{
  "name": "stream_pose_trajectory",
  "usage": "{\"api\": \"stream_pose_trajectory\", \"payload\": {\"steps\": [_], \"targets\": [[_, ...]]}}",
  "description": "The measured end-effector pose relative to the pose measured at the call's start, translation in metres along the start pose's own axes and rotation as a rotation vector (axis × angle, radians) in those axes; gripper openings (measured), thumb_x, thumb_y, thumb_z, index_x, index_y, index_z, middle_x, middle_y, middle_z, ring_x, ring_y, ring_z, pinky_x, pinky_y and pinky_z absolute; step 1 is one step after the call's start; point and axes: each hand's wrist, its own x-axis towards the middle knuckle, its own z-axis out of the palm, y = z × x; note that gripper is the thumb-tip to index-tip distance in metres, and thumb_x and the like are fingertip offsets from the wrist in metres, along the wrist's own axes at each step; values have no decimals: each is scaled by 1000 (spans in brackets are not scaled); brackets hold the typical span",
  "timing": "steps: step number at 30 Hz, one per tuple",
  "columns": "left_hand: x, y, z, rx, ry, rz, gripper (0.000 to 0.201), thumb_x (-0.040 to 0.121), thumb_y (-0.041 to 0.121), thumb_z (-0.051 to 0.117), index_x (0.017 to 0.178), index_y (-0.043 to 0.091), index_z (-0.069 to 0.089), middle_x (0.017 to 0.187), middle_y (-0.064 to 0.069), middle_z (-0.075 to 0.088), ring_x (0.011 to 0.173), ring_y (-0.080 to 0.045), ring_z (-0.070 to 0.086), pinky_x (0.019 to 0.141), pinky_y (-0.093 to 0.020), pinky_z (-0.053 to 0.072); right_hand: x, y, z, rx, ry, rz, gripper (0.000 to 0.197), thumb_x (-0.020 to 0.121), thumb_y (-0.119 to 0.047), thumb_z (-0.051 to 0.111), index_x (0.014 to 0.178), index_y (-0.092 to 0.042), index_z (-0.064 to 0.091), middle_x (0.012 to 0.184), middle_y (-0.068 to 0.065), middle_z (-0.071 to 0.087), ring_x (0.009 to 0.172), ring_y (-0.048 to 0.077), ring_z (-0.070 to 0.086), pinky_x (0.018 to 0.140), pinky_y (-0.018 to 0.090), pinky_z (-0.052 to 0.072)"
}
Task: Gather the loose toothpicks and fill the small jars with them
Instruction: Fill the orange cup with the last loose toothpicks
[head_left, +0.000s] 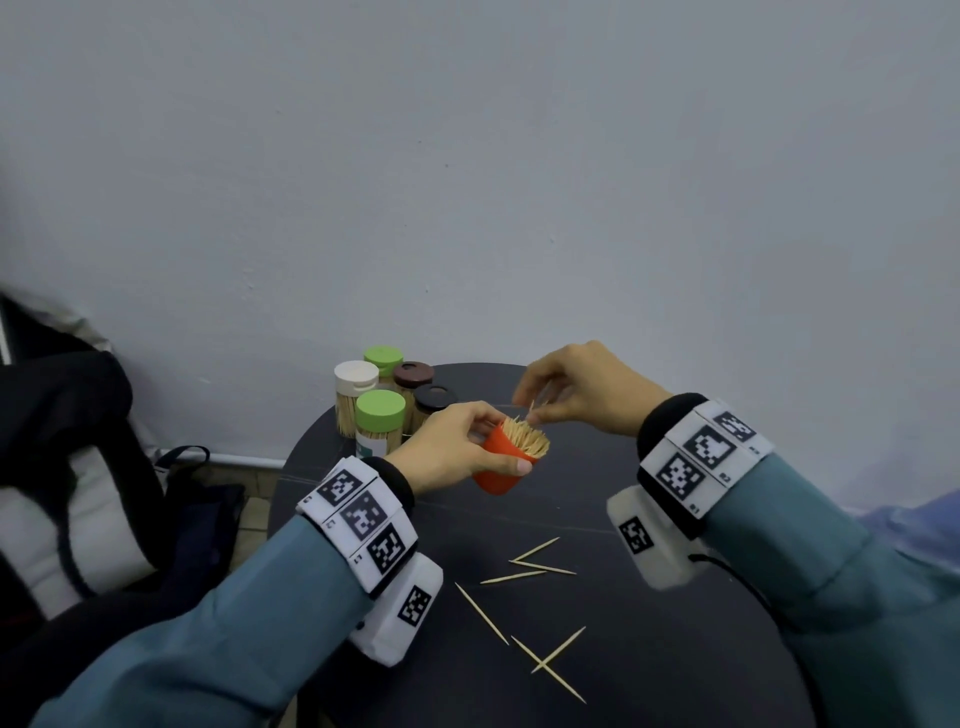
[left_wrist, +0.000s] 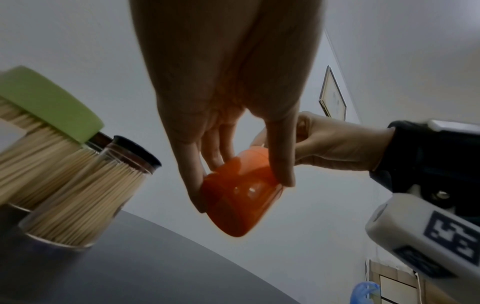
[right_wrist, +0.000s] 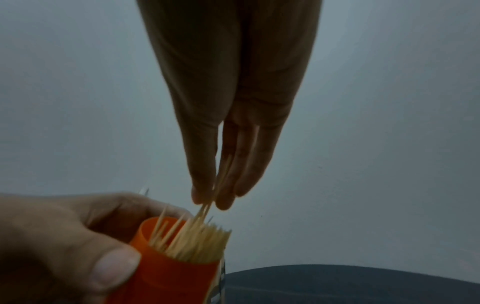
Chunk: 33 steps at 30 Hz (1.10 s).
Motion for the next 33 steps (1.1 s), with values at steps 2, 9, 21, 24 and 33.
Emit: {"api": "stream_pose_trajectory", "payload": {"steps": [2, 9, 21, 24, 33], "targets": [[-1, 0, -1, -4, 1, 1, 56, 71, 27, 81, 120, 14, 57, 114, -2, 62, 104, -13, 58, 89, -24, 48, -2, 4, 2, 77, 57, 12, 13, 76, -9, 75, 87, -14, 70, 80, 0, 70, 59, -11, 59, 65, 4, 46], [-3, -1, -2, -33, -5, 10, 52, 72, 25, 80, 117, 15, 57, 109, 1, 62, 97, -8, 57, 80, -14, 46, -9, 7, 22, 303, 210, 30, 13, 80, -12, 72, 91, -7, 70, 85, 3, 71, 71, -2, 65, 70, 6, 48], [1, -5, -9, -63, 115, -32, 57, 70, 28, 81, 120, 13, 57, 115, -3, 63, 107, -16, 58, 81, -24, 48, -25, 31, 40, 117, 6, 262, 22, 90, -18, 60, 112, -16, 60, 112, 0, 63, 101, 13, 59, 74, 11, 43], [1, -5, -9, -62, 110, -38, 59, 70, 28, 81, 122, 12, 56, 117, -3, 62, 109, -17, 58, 92, -31, 49, -28, 35, 51, -89, -344, 394, 49, 85, -20, 65, 130, -16, 46, 131, 2, 52, 118, 18, 51, 95, 25, 41], [-2, -2, -6, -22, 80, -25, 57, 72, 26, 80, 121, 13, 56, 112, 0, 61, 103, -13, 57, 88, -26, 47, -26, 39, 77, -245, -433, 434, 29, 78, -6, 69, 101, -18, 55, 112, 7, 63, 99, 22, 60, 85, 32, 52]]}}
